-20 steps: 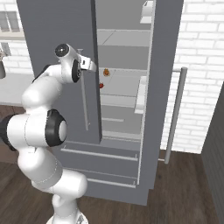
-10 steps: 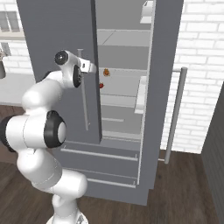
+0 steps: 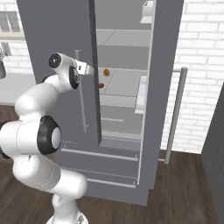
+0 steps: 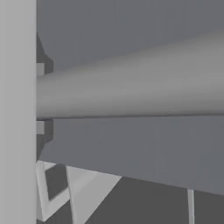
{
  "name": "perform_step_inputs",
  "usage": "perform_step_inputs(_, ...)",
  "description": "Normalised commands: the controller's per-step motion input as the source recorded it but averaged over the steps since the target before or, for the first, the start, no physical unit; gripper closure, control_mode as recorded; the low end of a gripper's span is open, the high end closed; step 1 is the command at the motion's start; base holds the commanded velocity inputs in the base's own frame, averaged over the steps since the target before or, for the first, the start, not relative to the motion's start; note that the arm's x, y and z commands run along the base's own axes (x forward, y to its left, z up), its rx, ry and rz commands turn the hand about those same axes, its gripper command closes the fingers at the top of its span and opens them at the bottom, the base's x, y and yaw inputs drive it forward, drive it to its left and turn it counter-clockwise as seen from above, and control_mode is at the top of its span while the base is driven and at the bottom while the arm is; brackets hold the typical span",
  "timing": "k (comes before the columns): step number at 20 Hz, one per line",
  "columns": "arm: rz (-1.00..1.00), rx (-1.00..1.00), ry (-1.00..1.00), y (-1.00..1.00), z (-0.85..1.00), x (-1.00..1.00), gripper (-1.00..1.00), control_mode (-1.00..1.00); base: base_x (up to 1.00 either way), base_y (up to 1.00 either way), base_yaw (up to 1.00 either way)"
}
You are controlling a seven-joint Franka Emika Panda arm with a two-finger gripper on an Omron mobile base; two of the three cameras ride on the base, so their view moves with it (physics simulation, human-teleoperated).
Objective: Take the strawberry from the fridge and place it on top of the pancake, located on the dining counter.
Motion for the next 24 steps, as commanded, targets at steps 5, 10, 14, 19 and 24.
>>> perform_step_inputs(5,-0.19,-0.08,0.00,0.32,0.00,-0.77,1.00,-1.00,0.00,0.00,0.00)
perform_step_inputs(10,-0.20,-0.04,-0.03,0.42,0.00,-0.86,1.00,-1.00,0.00,0.00,0.00)
perform_step_inputs(14,-0.22,-0.01,-0.05,0.53,0.00,-0.75,1.00,-1.00,0.00,0.00,0.00)
perform_step_inputs(19,-0.26,0.00,-0.07,0.65,0.00,-0.47,1.00,-1.00,0.00,0.00,0.00)
perform_step_inputs(24,-0.28,0.00,-0.09,0.69,0.00,-0.29,-1.00,-1.00,0.00,0.00,0.00)
